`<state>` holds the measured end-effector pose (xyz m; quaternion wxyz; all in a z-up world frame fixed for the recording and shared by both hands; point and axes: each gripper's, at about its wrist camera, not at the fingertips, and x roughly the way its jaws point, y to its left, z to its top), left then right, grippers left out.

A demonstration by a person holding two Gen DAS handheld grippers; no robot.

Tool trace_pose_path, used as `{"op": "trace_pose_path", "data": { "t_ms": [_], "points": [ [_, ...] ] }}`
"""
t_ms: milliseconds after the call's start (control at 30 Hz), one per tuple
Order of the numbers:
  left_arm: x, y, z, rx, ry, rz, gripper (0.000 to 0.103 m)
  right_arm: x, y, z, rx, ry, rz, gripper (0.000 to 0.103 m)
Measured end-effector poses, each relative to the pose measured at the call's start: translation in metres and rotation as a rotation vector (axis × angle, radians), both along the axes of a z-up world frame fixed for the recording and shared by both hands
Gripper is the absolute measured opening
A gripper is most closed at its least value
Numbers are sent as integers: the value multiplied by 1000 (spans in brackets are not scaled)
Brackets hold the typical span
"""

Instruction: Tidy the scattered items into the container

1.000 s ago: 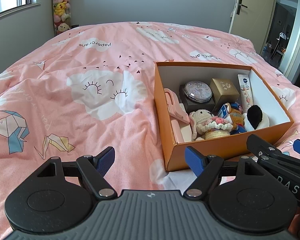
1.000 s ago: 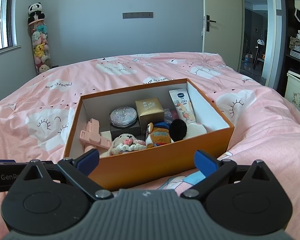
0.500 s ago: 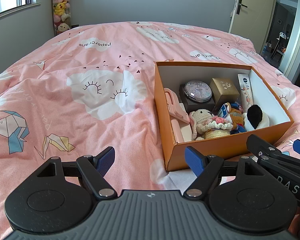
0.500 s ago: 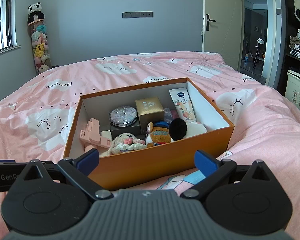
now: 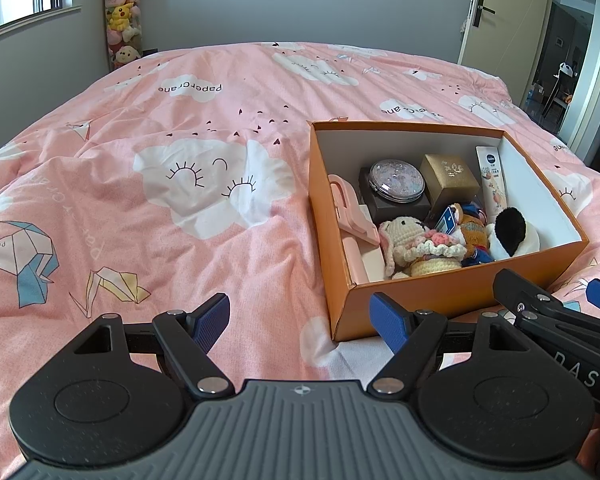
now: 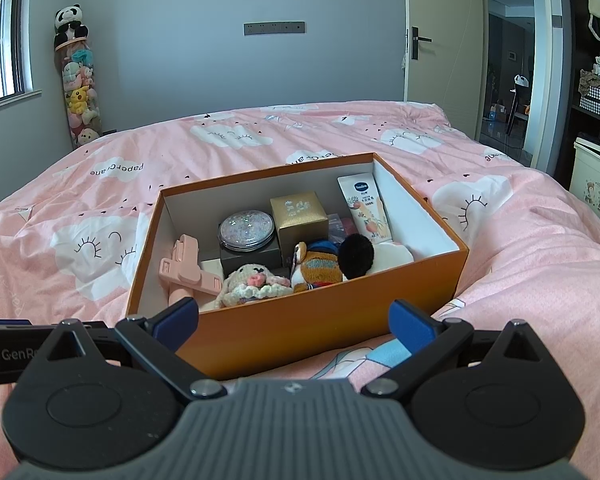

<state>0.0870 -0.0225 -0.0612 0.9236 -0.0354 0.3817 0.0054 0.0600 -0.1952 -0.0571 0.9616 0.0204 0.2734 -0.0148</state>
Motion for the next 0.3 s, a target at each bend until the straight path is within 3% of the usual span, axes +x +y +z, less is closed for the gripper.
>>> {"op": "trace_pose_path", "data": {
  "t_ms": [300],
  "points": [
    [-1,1,-1,5,-1,6,91,-1,1,-1,-1,-1,1,102]
  ]
}}
